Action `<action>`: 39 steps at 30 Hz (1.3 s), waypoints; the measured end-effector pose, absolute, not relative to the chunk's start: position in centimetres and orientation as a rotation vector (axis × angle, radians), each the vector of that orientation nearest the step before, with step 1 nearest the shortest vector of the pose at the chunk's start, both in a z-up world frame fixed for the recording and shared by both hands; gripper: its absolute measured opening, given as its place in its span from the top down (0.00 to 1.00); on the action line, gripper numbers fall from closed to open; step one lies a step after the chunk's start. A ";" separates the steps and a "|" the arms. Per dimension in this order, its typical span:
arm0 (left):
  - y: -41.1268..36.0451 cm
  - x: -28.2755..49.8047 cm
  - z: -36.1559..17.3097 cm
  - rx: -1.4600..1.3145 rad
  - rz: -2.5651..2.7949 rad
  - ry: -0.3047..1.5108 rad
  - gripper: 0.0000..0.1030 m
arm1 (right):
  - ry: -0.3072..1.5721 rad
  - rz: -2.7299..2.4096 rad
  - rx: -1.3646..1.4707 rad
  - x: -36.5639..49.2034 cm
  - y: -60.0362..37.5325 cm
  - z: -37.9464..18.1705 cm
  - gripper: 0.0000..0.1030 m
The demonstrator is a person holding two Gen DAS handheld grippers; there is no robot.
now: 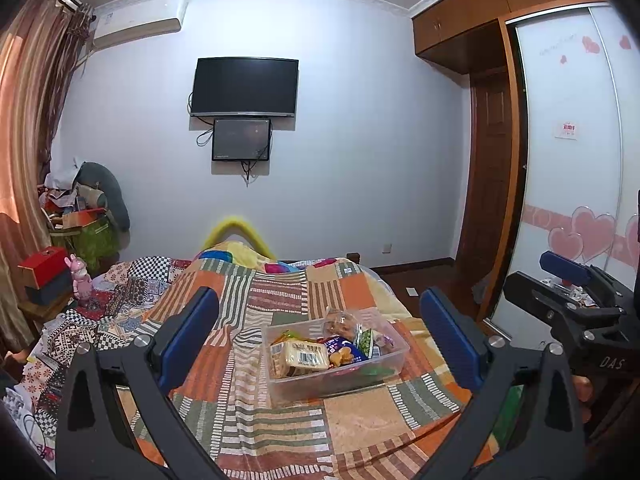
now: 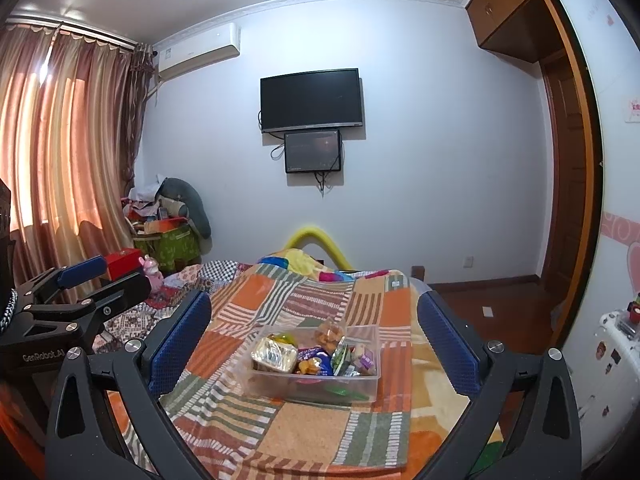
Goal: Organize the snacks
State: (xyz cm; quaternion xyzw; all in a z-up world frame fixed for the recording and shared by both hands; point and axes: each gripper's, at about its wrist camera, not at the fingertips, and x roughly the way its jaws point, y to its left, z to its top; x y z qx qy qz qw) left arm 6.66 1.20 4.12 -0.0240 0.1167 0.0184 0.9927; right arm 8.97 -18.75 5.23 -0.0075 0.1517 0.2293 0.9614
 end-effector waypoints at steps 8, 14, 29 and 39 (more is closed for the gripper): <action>1.2 6.7 4.0 -0.051 0.034 0.235 0.01 | 0.307 0.463 -0.013 8.9 -18.9 5.1 0.00; 1.2 6.6 4.0 -0.050 0.034 0.233 0.01 | 0.308 0.462 -0.013 8.9 -19.0 5.1 0.00; 1.0 6.6 4.1 -0.044 0.026 0.239 0.00 | 0.311 0.456 -0.016 8.8 -19.0 5.1 0.00; 1.1 6.7 4.1 -0.047 0.010 0.244 0.00 | 0.311 0.455 -0.016 8.7 -19.1 5.2 0.00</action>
